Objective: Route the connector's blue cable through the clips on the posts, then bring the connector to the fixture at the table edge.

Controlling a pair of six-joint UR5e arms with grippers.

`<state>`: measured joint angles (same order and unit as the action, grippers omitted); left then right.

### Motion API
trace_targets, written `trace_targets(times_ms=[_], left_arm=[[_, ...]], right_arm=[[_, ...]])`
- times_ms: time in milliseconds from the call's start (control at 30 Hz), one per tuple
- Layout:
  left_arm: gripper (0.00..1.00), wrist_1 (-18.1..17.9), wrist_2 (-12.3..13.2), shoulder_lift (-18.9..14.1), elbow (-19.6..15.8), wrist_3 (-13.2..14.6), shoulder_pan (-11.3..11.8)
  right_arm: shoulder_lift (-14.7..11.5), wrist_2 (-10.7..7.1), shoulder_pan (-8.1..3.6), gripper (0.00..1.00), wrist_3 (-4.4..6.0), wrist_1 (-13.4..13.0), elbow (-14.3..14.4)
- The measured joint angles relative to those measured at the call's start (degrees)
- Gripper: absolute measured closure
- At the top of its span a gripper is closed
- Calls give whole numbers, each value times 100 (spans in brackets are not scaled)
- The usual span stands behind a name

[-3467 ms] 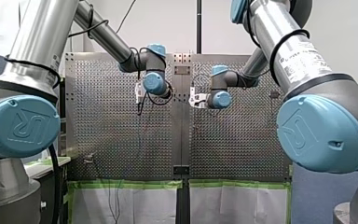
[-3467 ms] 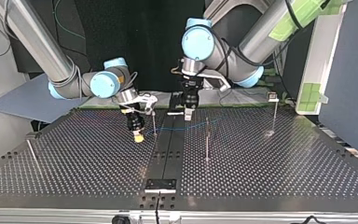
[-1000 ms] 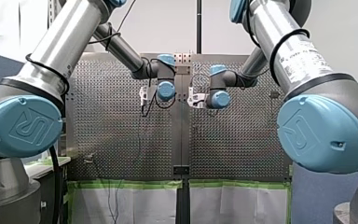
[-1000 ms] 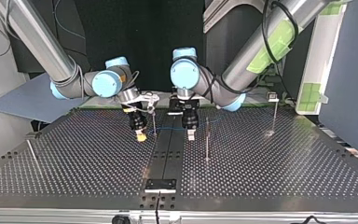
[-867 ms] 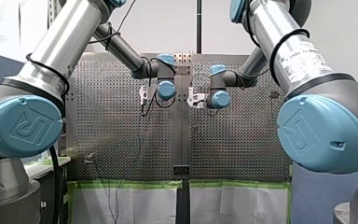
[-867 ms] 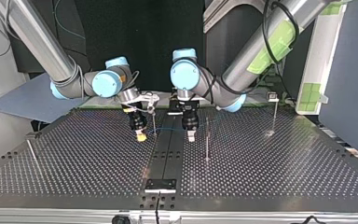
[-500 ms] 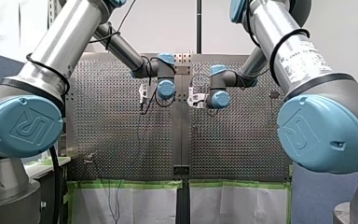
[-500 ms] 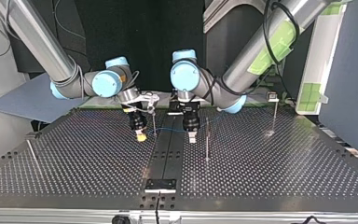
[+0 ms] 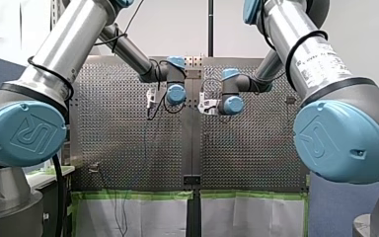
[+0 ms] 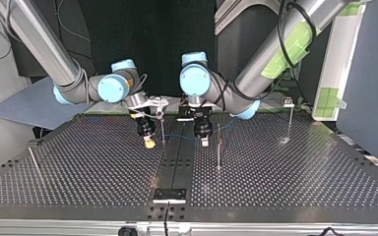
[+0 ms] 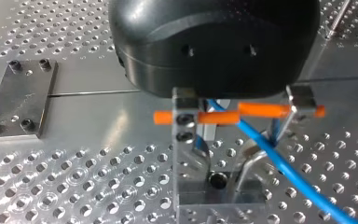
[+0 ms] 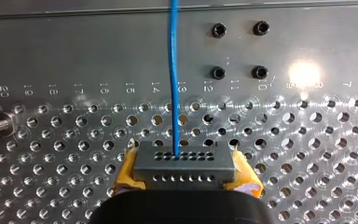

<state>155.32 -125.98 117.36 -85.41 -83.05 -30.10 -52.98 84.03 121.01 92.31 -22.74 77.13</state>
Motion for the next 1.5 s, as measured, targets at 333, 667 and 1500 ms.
trace_targets(times_ms=[333, 667, 1500], left_arm=[[100, -38, -44, 1, -37, 25, -14], [100, -128, 28, 4, -170, -12, -25], [100, -577, 258, 533, -606, -230, -334]], right_arm=[[-1, 11, -1, 100, 2, 65, 0], [-41, 218, -49, 100, -21, 296, -1], [-319, 660, 2, 100, -269, 704, 363]])
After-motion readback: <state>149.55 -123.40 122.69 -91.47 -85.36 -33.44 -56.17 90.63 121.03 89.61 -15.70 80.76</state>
